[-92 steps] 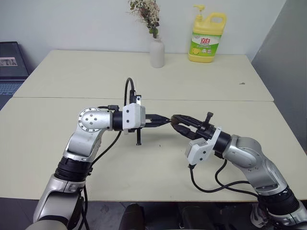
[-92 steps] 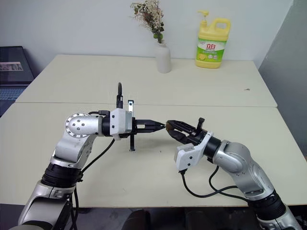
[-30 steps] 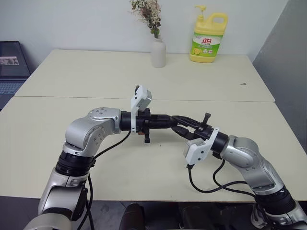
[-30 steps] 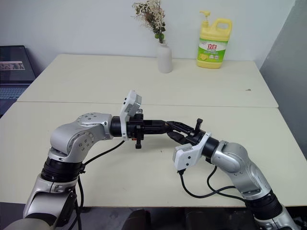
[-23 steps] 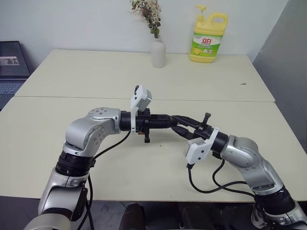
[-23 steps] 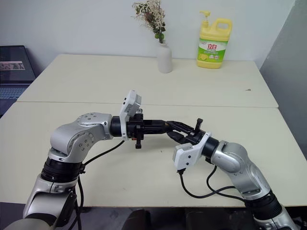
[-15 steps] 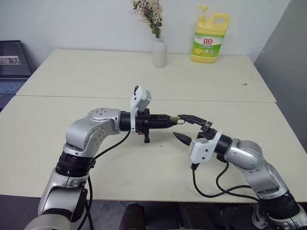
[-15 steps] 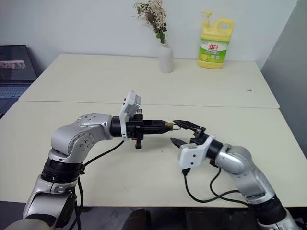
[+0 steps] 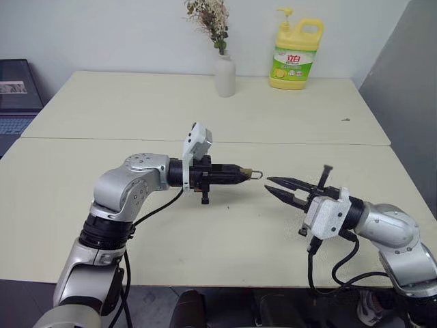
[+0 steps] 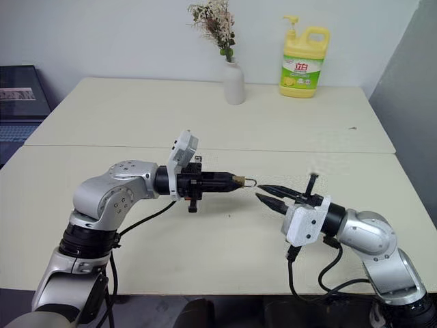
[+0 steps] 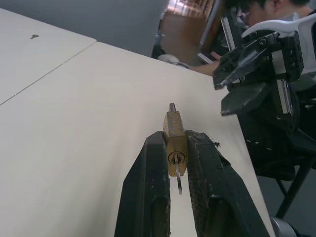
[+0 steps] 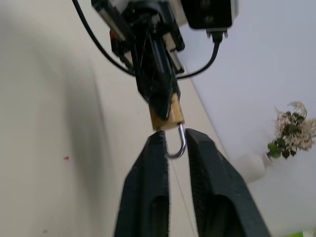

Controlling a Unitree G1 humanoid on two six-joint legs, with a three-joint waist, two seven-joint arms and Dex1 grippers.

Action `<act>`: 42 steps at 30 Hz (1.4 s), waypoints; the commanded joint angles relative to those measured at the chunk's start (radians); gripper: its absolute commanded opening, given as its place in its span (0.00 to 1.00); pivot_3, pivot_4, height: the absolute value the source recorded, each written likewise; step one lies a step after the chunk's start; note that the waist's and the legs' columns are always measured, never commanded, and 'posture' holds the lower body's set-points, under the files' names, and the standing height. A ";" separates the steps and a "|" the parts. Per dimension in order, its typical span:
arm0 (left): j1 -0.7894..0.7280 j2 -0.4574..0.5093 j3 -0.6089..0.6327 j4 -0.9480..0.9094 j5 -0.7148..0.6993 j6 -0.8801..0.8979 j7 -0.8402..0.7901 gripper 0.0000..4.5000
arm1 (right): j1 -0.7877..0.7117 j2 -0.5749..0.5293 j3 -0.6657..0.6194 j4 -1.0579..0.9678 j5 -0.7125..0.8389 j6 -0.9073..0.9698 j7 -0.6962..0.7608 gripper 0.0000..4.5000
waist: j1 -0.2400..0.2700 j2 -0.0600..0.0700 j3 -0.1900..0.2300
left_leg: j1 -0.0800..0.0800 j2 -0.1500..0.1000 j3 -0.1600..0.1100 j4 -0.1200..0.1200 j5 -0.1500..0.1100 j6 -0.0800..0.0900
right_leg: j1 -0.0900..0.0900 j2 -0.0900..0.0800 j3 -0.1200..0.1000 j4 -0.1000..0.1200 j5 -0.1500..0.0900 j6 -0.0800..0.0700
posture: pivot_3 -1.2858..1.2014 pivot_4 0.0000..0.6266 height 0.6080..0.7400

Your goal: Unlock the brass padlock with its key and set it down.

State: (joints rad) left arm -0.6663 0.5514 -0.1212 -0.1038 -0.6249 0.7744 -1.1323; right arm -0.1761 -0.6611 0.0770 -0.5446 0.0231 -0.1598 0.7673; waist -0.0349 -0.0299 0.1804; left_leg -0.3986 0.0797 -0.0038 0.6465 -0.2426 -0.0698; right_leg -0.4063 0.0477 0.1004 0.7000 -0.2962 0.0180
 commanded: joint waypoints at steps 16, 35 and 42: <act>0.018 0.061 0.018 -0.117 -0.071 0.032 -0.056 0.04 | -0.084 0.004 0.045 0.074 0.049 0.012 0.047 0.00 | 0.003 0.000 0.000 | 0.000 0.000 0.000 0.000 0.000 0.000 | 0.000 0.000 0.000 -0.001 0.000 0.000 | 0.52 0.24 1.00; 0.028 0.078 0.019 -0.139 -0.096 0.039 -0.081 0.04 | -0.064 -0.015 0.066 0.124 0.062 -0.046 0.128 0.00 | 0.003 0.000 0.000 | 0.000 0.000 0.000 0.000 0.000 0.000 | 0.000 0.000 0.000 -0.001 0.000 0.000 | 0.52 0.24 1.00; 0.030 0.082 0.019 -0.141 -0.101 0.043 -0.083 0.04 | -0.050 -0.014 0.068 0.117 0.065 -0.030 0.138 0.00 | 0.003 0.000 0.000 | 0.000 0.000 0.000 0.000 0.000 0.000 | 0.000 0.000 0.000 -0.001 0.000 0.000 | 0.52 0.24 1.00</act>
State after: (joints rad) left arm -0.6338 0.6247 -0.1203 -0.2057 -0.7045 0.8213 -1.2099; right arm -0.2247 -0.6678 0.1497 -0.4058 0.0718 -0.1865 0.8991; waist -0.0321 -0.0299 0.1804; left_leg -0.3990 0.0798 -0.0042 0.6465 -0.2426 -0.0697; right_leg -0.4062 0.0477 0.1001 0.6994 -0.2962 0.0178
